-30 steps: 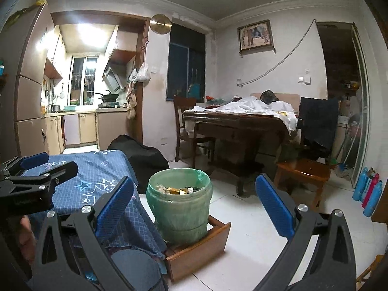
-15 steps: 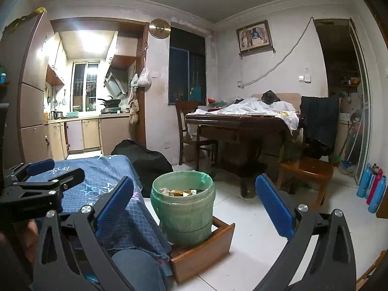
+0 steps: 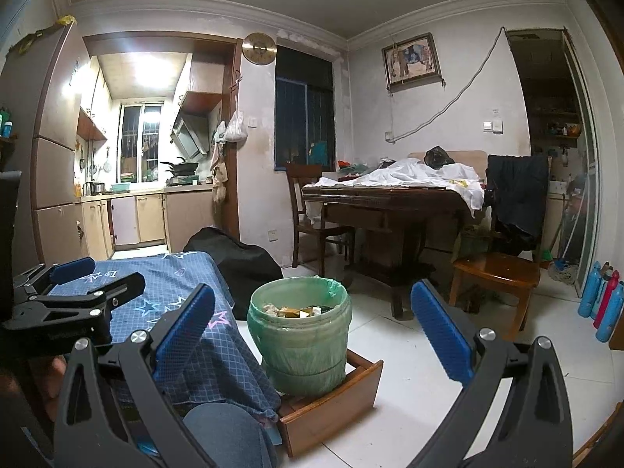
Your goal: Collect trash
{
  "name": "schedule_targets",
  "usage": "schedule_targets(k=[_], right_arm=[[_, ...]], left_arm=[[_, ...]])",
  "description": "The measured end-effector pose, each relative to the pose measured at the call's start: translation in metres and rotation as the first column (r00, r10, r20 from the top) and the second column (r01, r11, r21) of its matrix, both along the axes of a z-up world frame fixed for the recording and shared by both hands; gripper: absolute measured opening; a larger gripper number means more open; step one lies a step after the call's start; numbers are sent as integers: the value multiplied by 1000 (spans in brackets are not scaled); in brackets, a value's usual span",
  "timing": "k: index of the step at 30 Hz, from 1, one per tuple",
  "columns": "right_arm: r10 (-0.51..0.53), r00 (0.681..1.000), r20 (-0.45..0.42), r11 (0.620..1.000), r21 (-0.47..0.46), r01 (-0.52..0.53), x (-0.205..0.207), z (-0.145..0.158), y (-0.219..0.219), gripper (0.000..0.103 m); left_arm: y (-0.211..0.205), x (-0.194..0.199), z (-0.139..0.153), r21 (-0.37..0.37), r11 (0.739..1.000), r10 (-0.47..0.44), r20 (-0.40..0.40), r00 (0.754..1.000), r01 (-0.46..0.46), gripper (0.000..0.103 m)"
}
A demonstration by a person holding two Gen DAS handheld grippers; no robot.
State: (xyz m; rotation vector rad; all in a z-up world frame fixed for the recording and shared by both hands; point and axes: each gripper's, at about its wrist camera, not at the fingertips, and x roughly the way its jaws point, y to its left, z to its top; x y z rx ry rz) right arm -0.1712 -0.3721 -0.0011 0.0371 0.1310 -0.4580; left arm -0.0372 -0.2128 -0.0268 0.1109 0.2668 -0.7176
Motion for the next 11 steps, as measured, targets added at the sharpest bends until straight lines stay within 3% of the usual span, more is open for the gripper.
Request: schedule_targets(k=[2,6,11], right_arm=[[1,1000,0,1000,3,-1,0,0,0,97],[7,1000,-10,1000,3,-7,0,-1,0,97],[17,1000,-15,1000,3,-17,1,-2,2,98]], left_arm=[[-3,-2,-2,23,1000,-18,21,1000,17,98],[-9,8,-12,43,998,-34,-39,999,36,98],[-13,5,-17,53,998,-37,-36,999,39,98]])
